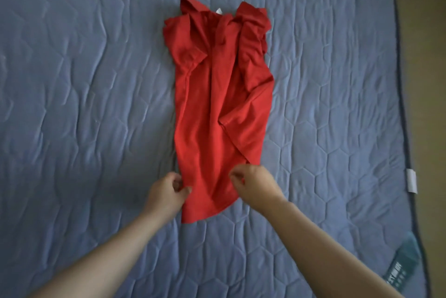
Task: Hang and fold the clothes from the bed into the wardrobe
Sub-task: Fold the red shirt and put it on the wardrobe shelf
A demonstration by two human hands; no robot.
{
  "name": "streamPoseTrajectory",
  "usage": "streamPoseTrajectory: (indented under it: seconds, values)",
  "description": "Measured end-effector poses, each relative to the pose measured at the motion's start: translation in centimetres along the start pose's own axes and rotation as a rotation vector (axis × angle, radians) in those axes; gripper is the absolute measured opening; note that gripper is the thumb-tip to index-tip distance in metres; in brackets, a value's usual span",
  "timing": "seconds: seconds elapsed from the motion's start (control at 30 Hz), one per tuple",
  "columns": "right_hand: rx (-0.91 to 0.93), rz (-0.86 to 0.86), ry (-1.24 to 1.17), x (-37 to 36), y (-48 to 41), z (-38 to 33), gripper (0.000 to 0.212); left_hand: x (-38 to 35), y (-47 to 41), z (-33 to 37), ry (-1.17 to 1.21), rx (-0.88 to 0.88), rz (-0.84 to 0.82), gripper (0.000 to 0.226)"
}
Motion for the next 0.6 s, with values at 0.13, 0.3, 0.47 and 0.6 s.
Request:
streamPoseTrajectory:
  seconds: [0.13, 0.3, 0.47, 0.6]
  values:
    - [-0.048, 0.245, 0.022, 3.1, -4.9, 0.8, 0.034, 0.9, -4.3, 1.2, 0.073, 0.002, 0.105, 0.053]
    - [-0.280, 0.258, -0.064, 4.2, -11.4, 2.8, 0.072, 2.0, -10.5, 3.6, -0.005, -0.072, 0.253, 0.066]
    - [-0.449, 0.233, -0.261, 2.6, -14.1, 4.9, 0.084, 1.4, -13.7, 3.5, 0.022, 0.053, 0.306, 0.060]
    - [-0.371, 0.263, -0.286, 1.5, -13.5, 4.4, 0.061, 1.0, -13.5, 2.9, 0.035, -0.002, 0.295, 0.029]
Point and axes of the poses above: each hand's wrist, its own y-axis away from the middle knuckle, its own x-axis out of the back of the hand, z = x × y, the point moved 4 cm from there along -y, towards the middle knuckle, and after that the axes turned 2 degrees about -x, right-handed, at the moved point
